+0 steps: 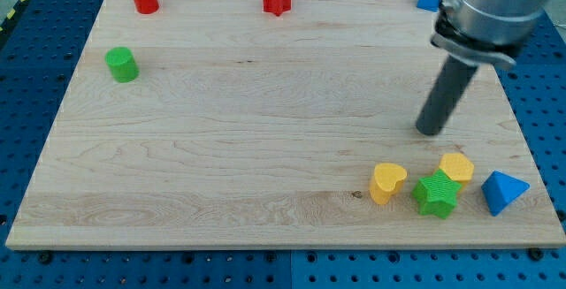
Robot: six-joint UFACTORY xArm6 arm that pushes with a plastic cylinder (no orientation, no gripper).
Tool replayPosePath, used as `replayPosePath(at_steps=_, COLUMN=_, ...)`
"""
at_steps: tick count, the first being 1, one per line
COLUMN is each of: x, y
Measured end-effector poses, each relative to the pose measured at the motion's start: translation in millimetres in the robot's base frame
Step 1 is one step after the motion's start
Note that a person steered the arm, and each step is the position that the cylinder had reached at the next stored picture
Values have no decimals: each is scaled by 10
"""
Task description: Place the blue cube above the yellow hexagon
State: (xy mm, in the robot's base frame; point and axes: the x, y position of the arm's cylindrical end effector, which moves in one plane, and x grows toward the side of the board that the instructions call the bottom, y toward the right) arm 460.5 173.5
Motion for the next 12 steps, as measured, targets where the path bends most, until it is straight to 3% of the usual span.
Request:
replayPosePath(at_steps=3, x=-1746, y=-437)
replayPosePath(at_steps=6, x=-2690, y=-619)
replayPosePath(at_steps=7, x=-2683, y=-425)
replayPosePath(at_steps=9, x=-2647, y=996)
replayPosePath(at_steps=12, x=-2643, y=1013)
